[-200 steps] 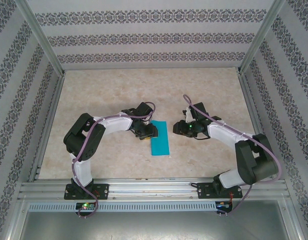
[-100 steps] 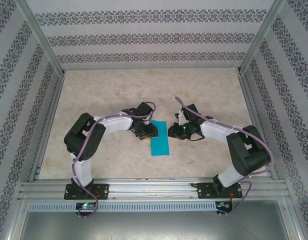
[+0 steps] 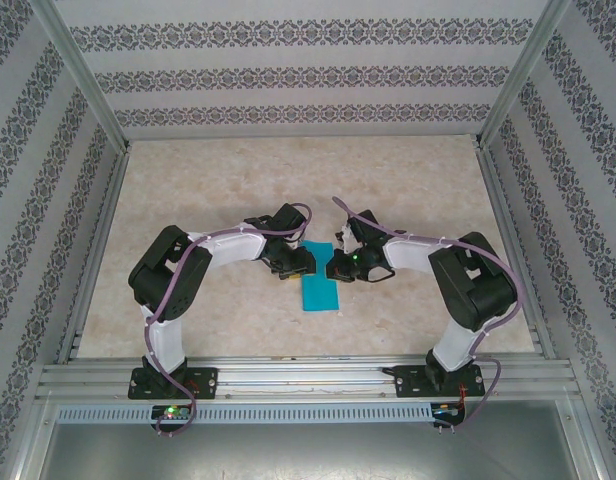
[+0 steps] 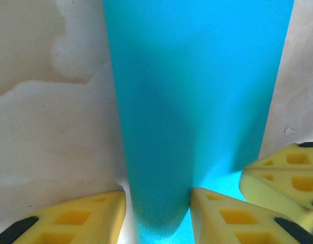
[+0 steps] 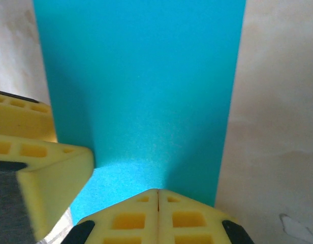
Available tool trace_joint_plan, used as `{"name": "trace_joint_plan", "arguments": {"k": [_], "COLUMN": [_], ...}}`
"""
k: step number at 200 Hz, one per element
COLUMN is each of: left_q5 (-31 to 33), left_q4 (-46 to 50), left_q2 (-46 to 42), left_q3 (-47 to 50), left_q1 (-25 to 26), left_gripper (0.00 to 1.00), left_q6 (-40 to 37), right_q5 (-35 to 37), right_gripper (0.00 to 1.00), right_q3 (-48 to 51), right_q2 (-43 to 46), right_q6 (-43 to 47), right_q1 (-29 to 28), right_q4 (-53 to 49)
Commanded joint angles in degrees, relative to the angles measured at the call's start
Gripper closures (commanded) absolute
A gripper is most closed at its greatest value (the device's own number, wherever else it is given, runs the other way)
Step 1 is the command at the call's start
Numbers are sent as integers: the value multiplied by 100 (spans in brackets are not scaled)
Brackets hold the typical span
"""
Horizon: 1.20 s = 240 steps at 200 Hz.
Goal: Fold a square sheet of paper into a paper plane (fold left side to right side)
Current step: Hold the square sheet of paper at the center of the table.
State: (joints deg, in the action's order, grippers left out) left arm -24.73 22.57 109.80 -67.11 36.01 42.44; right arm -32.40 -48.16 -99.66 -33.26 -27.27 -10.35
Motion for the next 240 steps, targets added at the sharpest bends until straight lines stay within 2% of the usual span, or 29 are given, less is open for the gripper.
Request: {"name": "trace_joint_plan", "arguments": {"k": [1,23,59,100,124,142,164,187,217,240], "left_q5": [253,257,371,646,759,482,-280,-875,-1409,-1414], "left_q4": [82,37,105,298,204,-156,-786,-1349,-1996,-2103], "left_q2": [618,537,178,-582,-1074,-1338,-1354,-1152,-848,-659], "left_q3": [231,259,258,301,416,568,742,868,988,1021], "left_q1": [231,231,181,51,4,-5,-6,-5,-6,-6], "left_gripper": [58,57,50,40,39,44,60,71,79,80], "left_q6": [-126,-111,-131,-243,-323,-388,-430,-321,-154,-130], "right_q5": [100,193,352,415,472,505,533,557,603,621], "right_gripper": [95,95,99,100,100,100,100,100,100,100], "right_q3": [-106,-72,-22,17,9,0,-9,-9,-27,-27], "right_q2": [-123,-199,-269,-378,-390,-414,-444,-470,-476,-484], "right_q6": [-67,-51,-19,-32,-32,-23,-14,-6,21,26], "right_q1": [-59,-57,-55,-59,-57,-57,-59,-55,-55,-62], "right_q4": [-173,-279,-424,-454,-486,-516,-536,-553,-594,-611]}}
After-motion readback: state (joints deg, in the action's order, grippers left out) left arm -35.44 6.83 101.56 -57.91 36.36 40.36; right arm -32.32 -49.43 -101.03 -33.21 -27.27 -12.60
